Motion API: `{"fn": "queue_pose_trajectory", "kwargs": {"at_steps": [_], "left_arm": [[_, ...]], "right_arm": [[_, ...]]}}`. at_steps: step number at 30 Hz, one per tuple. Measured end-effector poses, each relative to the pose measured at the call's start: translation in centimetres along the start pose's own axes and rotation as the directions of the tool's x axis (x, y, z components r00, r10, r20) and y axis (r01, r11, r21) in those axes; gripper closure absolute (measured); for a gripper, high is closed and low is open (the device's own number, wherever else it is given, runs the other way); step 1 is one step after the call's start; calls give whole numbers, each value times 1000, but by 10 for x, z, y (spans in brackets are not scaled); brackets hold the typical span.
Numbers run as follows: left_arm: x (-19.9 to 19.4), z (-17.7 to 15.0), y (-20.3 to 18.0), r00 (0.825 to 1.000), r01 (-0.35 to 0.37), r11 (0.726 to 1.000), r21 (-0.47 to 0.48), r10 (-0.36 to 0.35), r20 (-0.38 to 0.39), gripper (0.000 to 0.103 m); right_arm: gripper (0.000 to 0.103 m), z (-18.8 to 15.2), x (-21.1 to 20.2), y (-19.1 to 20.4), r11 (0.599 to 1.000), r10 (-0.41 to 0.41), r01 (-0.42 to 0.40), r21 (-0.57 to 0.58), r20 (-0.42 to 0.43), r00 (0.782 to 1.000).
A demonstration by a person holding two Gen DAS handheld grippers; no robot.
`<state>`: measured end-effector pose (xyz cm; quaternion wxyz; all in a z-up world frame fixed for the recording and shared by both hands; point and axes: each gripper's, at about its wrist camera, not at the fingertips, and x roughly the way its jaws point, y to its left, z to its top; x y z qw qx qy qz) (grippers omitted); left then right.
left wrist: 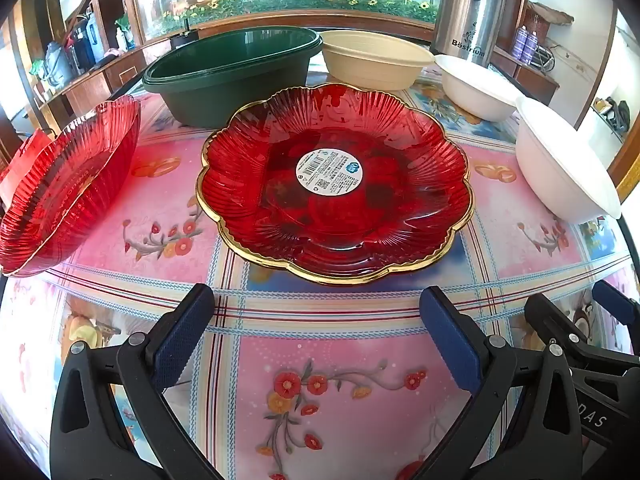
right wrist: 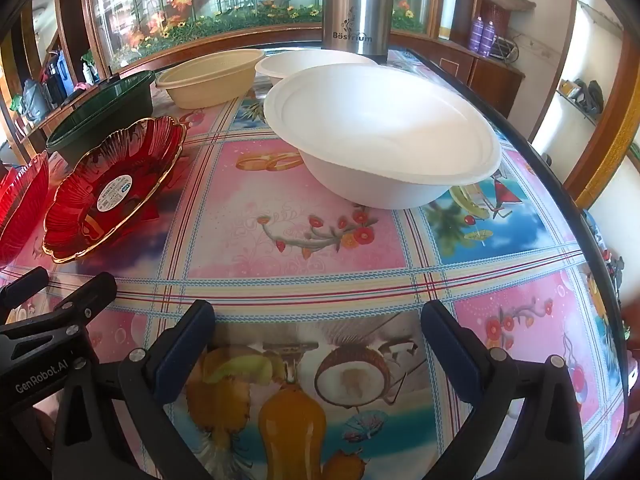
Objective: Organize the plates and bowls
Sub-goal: 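Move both tools toward the large red 'THE WEDDING' plate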
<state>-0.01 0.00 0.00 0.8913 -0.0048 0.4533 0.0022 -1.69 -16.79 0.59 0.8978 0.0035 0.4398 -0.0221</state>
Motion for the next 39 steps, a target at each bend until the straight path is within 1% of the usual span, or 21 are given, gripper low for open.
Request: {"fn": "queue_pose_trajectory", "kwargs": {"at_steps": [8, 13, 18, 24, 28, 31, 33, 39], "left_arm": [[2, 1, 1, 1000, -2, 1000, -7, 2, -14, 0], [5, 5, 2, 1000, 8, 1000, 7, -7, -16, 0], [-2, 0, 8, 999, 5, 1000, 14, -5, -32, 0], [-5, 0, 20, 998, -5, 1000, 1, 5, -59, 0], [-17, -1, 37, 999, -5, 1000, -23, 4, -51, 0], [-29, -3, 50, 999, -7, 999, -40, 5, -43, 0], [-36, -4, 59, 999, -2, 998, -57, 0, -44, 0], [-52, -9, 91, 999, -25, 996, -85, 22, -40, 0]], "right_arm": [[0, 0, -1, -1, 1000, -2, 2, 9, 1, 1000], [0, -1, -1, 0, 1000, -7, 7, 11, 1, 1000], [0, -2, -1, 1, 1000, -6, 6, 3, -1, 1000], [1, -2, -8, 7, 1000, 2, -3, -15, -35, 999], [1, 2, -30, 17, 998, 44, -43, -45, 5, 999], [1, 3, -41, 29, 993, 98, -99, -64, -28, 995], [1, 2, -46, 39, 989, 116, -119, -82, -44, 992], [1, 1, -59, 69, 972, 155, -171, -161, -107, 982]]}}
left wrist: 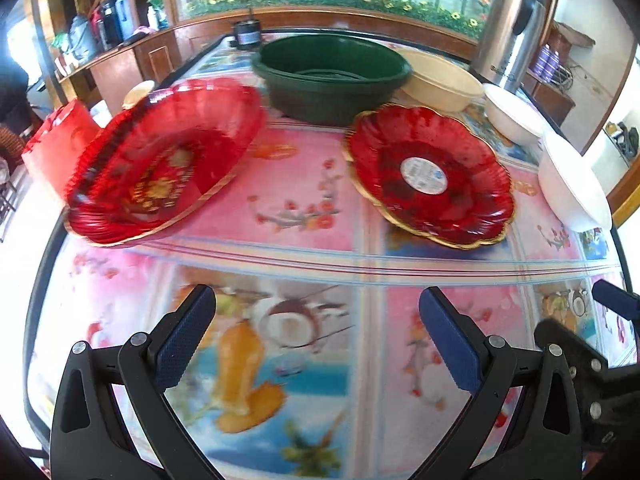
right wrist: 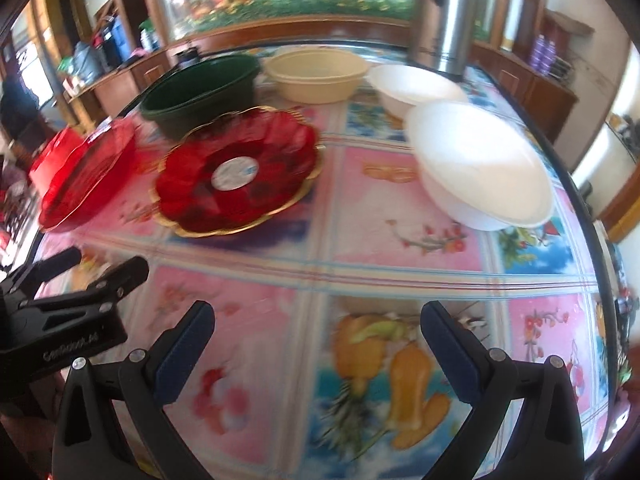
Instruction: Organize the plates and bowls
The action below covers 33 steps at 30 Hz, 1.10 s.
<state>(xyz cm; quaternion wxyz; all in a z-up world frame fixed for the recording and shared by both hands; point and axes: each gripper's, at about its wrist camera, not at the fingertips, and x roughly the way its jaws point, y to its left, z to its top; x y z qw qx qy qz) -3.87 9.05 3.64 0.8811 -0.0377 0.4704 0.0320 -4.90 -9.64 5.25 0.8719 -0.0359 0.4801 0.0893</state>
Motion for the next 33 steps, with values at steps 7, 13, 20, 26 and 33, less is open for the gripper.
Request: {"fn": "queue_pose_trajectory", "kwargs": {"at_steps": [7, 13, 20, 26, 33], "left_arm": [[-18, 5, 54, 999, -42, 996, -85, 42, 3, 0], [-32, 19, 107, 994, -102, 983, -155, 108, 34, 0], [-35, 54, 172, 978, -177, 954, -241, 197, 62, 0], [-21, 83, 201, 972, -206, 948, -244, 227, 61, 0], [7, 98, 214, 983, -180, 958, -225, 182, -15, 0]], "right_arm": [[1, 10, -14, 54, 990, 84, -88, -106, -46, 995], [1, 34, -14, 105, 967, 178, -186, -174, -56, 982], [1, 80, -2, 152, 942, 242, -244, -229, -38, 970], [1, 114, 38, 180, 935, 252, -266, -236, -87, 964], [1, 139, 73, 193, 934, 251, -278, -223, -144, 957]]}}
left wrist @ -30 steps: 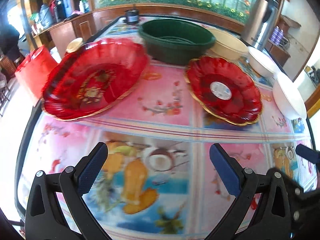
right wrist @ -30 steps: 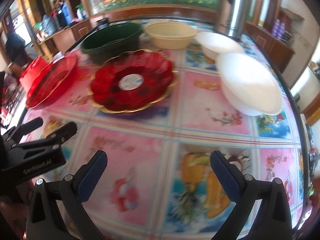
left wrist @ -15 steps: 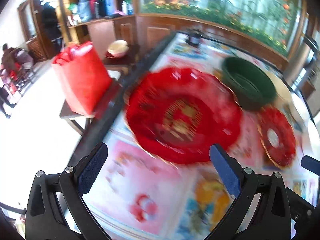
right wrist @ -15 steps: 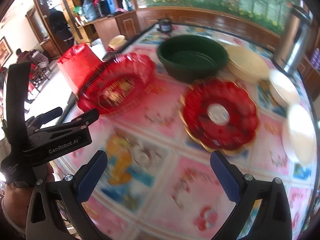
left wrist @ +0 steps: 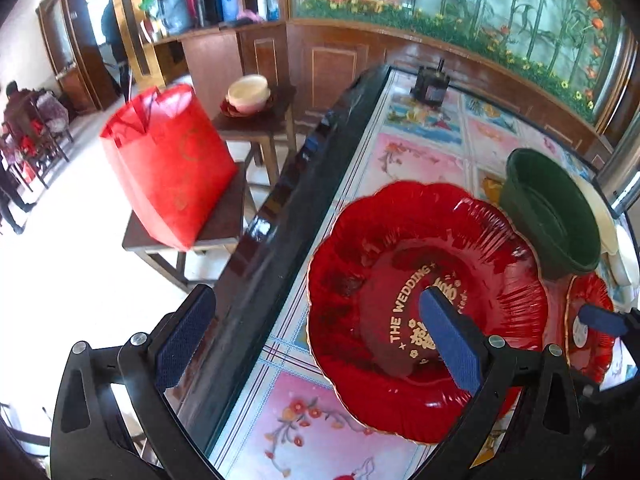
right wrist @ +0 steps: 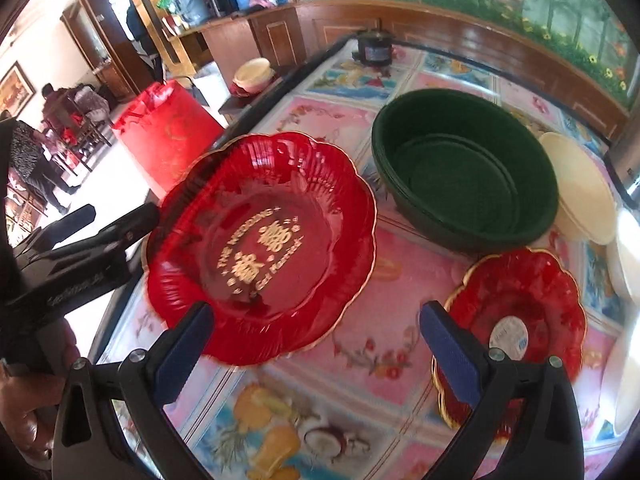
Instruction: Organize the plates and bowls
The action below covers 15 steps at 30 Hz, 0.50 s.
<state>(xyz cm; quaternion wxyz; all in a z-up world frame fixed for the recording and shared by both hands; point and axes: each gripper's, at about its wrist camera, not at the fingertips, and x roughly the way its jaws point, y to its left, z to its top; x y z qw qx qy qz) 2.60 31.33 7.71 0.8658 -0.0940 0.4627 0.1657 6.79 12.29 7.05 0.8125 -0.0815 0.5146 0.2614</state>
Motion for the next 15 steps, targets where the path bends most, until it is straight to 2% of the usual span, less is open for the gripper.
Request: {"fn": "queue_pose_trajectory", "kwargs": {"at_steps": [6, 9, 13, 15], "left_arm": [[17, 7, -10, 999, 7, 999, 51, -4, -42, 0], [26, 8, -14, 996, 20, 998, 58, -15, -85, 0], [32, 10, -14, 995, 11, 998, 57, -5, -98, 3], [34, 11, -14, 995, 8, 998, 61, -2, -103, 7]], "right_arm": [[2, 11, 9, -7, 1000, -4, 5, 26, -24, 1000], [7, 15, 16, -12, 999, 12, -10, 50, -44, 999], [21, 15, 22, -14, 998, 29, -25, 57, -69, 997], [36, 15, 26, -16, 998, 34, -29, 58, -81, 996]]}}
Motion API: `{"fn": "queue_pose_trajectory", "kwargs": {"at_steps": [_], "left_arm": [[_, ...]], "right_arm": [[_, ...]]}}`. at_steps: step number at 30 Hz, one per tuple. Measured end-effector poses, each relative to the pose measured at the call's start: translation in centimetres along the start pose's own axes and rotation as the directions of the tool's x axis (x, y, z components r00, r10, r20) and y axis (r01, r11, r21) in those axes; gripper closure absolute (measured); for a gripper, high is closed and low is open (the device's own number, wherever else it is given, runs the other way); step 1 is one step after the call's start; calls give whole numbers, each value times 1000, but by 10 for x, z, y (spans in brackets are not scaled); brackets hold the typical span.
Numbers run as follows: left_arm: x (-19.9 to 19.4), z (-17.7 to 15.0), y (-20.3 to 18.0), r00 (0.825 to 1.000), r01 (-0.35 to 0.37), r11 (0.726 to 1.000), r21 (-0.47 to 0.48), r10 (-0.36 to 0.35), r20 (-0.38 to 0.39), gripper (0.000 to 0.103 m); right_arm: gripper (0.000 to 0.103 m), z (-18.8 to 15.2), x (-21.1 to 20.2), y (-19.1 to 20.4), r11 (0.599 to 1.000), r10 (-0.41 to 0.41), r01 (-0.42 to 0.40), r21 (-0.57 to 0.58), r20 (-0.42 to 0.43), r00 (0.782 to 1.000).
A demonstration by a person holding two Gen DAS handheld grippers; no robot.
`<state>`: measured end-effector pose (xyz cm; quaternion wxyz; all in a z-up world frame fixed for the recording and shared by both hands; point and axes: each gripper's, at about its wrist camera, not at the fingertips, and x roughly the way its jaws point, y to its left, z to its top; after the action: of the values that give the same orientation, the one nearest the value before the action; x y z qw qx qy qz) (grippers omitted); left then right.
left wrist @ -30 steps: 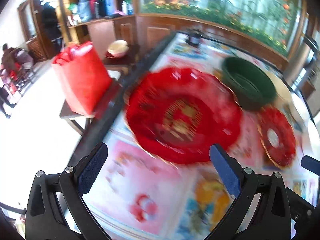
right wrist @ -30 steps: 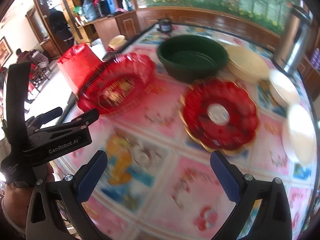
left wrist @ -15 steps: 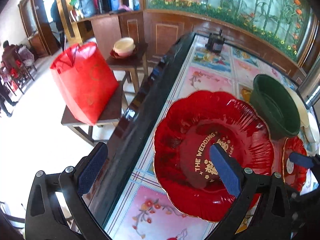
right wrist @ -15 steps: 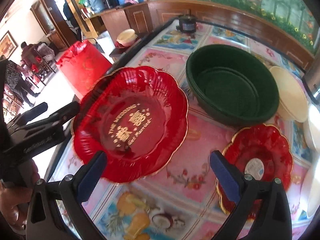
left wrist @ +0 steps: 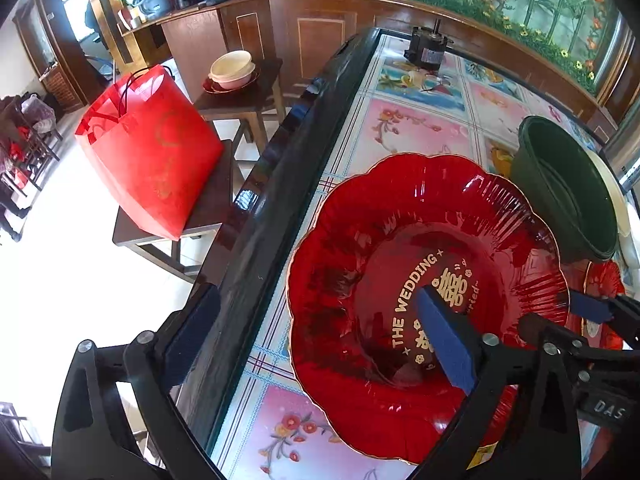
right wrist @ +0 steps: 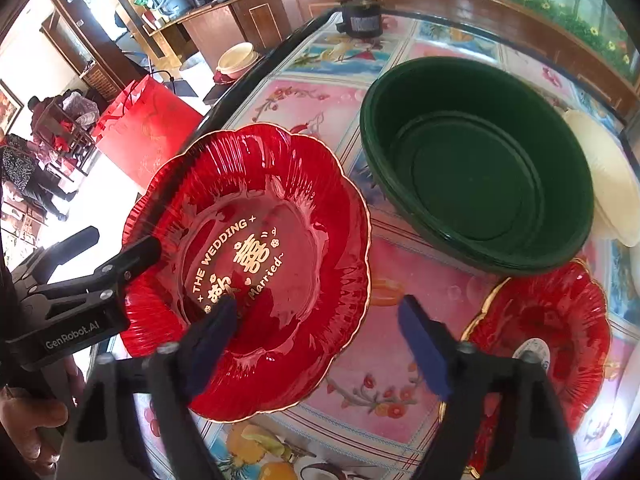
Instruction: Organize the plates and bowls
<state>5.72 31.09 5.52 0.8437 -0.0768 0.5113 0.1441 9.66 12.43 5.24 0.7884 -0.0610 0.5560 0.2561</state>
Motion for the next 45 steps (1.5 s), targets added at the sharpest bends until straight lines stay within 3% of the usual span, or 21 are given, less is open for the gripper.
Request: {"fn": "queue_pose_trajectory", "kwargs": {"at_steps": [4, 6, 8, 14, 22, 33, 45], "left_arm": [[8, 2, 1, 999, 10, 1000, -7, -11, -48, 34], [15, 2, 2, 996, 23, 1000, -21, -25, -82, 46], [20, 3, 2, 994, 38, 999, -28, -41, -105, 60], [23, 4, 2, 994, 1, 1000, -18, -3, -107, 72], [22, 3, 4, 994, -8, 999, -41, 4, -112, 79], [-9, -10, 4, 996, 22, 998, -63, -27, -89, 79], [-56, -56, 4, 998, 33, 999, -21, -34, -55, 80]], "right_arm": [[50, 1, 6, -5, 1000, 6, -6, 14, -22, 1000], [66, 1, 7, -5, 1000, 12, -12, 18, -32, 999], [70, 1, 8, -8, 1000, 12, -11, 18, -36, 999], [94, 5, 11, -21, 999, 20, -18, 48, -45, 999], [95, 5, 11, -21, 999, 17, -15, 41, -41, 999], [95, -8, -10, -18, 1000, 16, -15, 12, -24, 1000], [93, -48, -32, -10, 998, 51, -50, 28, -38, 998]]}}
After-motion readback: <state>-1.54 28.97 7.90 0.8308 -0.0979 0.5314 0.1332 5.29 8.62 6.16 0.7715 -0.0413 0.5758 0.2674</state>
